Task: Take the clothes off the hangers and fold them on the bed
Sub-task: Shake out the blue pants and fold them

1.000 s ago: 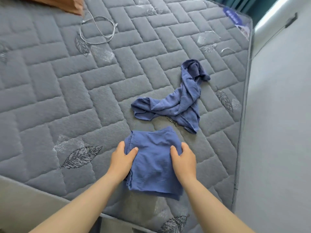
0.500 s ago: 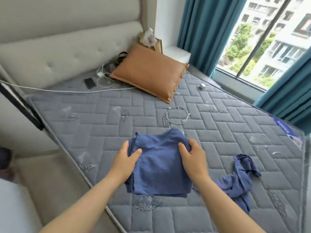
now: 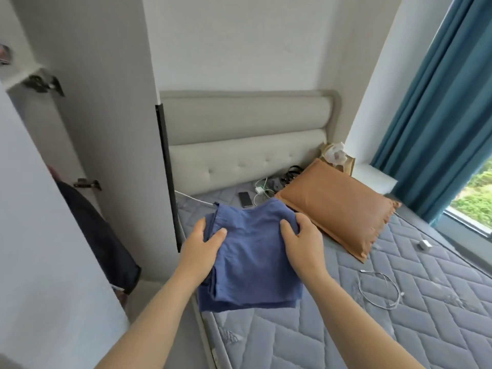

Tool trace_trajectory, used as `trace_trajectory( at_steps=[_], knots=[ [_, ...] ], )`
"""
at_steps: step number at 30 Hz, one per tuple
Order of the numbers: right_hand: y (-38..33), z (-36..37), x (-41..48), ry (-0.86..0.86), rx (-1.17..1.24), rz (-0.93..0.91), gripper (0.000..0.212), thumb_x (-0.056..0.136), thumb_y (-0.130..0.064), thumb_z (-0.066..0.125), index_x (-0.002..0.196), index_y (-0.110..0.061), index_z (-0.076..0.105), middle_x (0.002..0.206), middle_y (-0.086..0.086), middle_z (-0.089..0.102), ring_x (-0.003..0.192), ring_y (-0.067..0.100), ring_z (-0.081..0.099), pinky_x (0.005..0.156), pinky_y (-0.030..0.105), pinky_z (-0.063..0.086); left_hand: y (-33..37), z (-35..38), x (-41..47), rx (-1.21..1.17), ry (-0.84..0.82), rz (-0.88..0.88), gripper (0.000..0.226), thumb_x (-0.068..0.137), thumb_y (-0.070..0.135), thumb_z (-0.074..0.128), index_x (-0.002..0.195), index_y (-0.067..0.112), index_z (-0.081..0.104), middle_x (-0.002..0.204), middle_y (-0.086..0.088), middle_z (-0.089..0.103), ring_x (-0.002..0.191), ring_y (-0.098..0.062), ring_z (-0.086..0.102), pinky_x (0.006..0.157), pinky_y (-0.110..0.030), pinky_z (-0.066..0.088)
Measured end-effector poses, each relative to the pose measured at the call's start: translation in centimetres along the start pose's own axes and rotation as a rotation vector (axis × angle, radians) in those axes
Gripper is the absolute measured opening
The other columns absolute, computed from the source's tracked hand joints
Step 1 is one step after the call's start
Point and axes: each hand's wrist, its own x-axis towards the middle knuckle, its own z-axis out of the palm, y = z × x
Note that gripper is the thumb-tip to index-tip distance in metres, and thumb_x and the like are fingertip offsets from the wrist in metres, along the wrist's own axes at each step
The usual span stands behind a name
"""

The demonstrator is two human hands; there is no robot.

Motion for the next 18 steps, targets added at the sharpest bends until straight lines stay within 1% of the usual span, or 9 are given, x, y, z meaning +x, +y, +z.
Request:
trace_trajectory(
  at_steps=[1, 3, 5, 6, 8, 12, 15, 18],
  knots=[
    [-1.1, 1.1, 0.7, -0.027, 0.011, -0.014, 0.019, 0.093, -0.021, 0.053, 0.078, -0.01, 0.05, 0.069, 0.001, 0.055, 0.064, 0.015, 0.05, 0.059, 0.033, 0.038, 0.2, -1.3, 0.5, -0.002, 0.029, -0.001, 0.013, 0.093, 0.029, 0.058, 0.102, 0.039, 0.055, 0.101, 0.011, 0.066, 0.094, -0.01, 0.063, 0.08, -0.029, 0.05],
    [-3.2, 3.1, 2.2, -0.078, 0.031, -0.051, 0.022, 0.093, -0.021, 0.052, 0.079, -0.004, 0.049, 0.07, 0.008, 0.054, 0.064, 0.022, 0.047, 0.059, 0.035, 0.037, 0.7, -3.5, 1.5, -0.01, 0.093, 0.012, 0.014, 0.094, 0.031, 0.057, 0.107, 0.036, 0.056, 0.101, 0.011, 0.065, 0.088, -0.005, 0.064, 0.072, -0.022, 0.049],
    [-5.2, 4.9, 3.8, -0.103, 0.049, -0.103, 0.027, 0.092, -0.019, 0.053, 0.072, -0.007, 0.04, 0.064, 0.006, 0.045, 0.059, 0.018, 0.037, 0.056, 0.033, 0.03, 1.3, -5.4, 2.6, -0.029, 0.15, 0.032, 0.011, 0.095, 0.028, 0.057, 0.104, 0.034, 0.056, 0.097, 0.012, 0.065, 0.077, 0.005, 0.063, 0.059, -0.009, 0.046],
    [-6.1, 5.8, 4.6, -0.115, 0.064, -0.128, 0.029, 0.092, -0.018, 0.053, 0.07, -0.009, 0.037, 0.063, 0.004, 0.041, 0.059, 0.016, 0.034, 0.056, 0.032, 0.027, 1.7, -6.2, 3.1, -0.036, 0.175, 0.038, 0.01, 0.095, 0.028, 0.056, 0.101, 0.036, 0.055, 0.095, 0.014, 0.065, 0.074, 0.008, 0.062, 0.055, -0.006, 0.043],
    [-7.8, 7.4, 6.4, -0.145, 0.089, -0.162, 0.029, 0.093, -0.018, 0.052, 0.07, -0.01, 0.035, 0.063, 0.002, 0.039, 0.059, 0.015, 0.032, 0.056, 0.032, 0.026, 2.9, -7.7, 4.2, -0.02, 0.217, 0.041, 0.013, 0.095, 0.031, 0.055, 0.099, 0.043, 0.053, 0.094, 0.018, 0.064, 0.075, 0.008, 0.062, 0.057, -0.01, 0.043],
    [-11.6, 10.8, 10.1, -0.212, 0.163, -0.234, 0.03, 0.091, -0.016, 0.051, 0.067, -0.013, 0.033, 0.06, -0.001, 0.034, 0.059, 0.014, 0.028, 0.053, 0.029, 0.022, 5.0, -10.6, 7.0, -0.021, 0.323, 0.064, 0.02, 0.096, 0.033, 0.054, 0.095, 0.052, 0.047, 0.097, 0.022, 0.06, 0.088, 0.001, 0.06, 0.066, -0.018, 0.043],
    [-14.7, 13.5, 12.9, -0.271, 0.217, -0.293, 0.029, 0.091, -0.015, 0.049, 0.067, -0.015, 0.033, 0.06, -0.004, 0.033, 0.058, 0.013, 0.028, 0.052, 0.027, 0.024, 6.3, -13.0, 9.3, -0.048, 0.4, 0.084, 0.021, 0.095, 0.031, 0.055, 0.099, 0.051, 0.05, 0.1, 0.02, 0.062, 0.091, -0.003, 0.062, 0.07, -0.021, 0.046],
    [-17.7, 16.4, 15.5, -0.294, 0.251, -0.339, 0.025, 0.092, -0.015, 0.049, 0.069, -0.011, 0.038, 0.062, -0.001, 0.037, 0.055, 0.01, 0.03, 0.047, 0.019, 0.03, 7.4, -15.4, 12.0, -0.049, 0.476, 0.095, 0.017, 0.094, 0.03, 0.055, 0.104, 0.044, 0.054, 0.101, 0.017, 0.064, 0.093, -0.007, 0.063, 0.074, -0.024, 0.049]
  ],
)
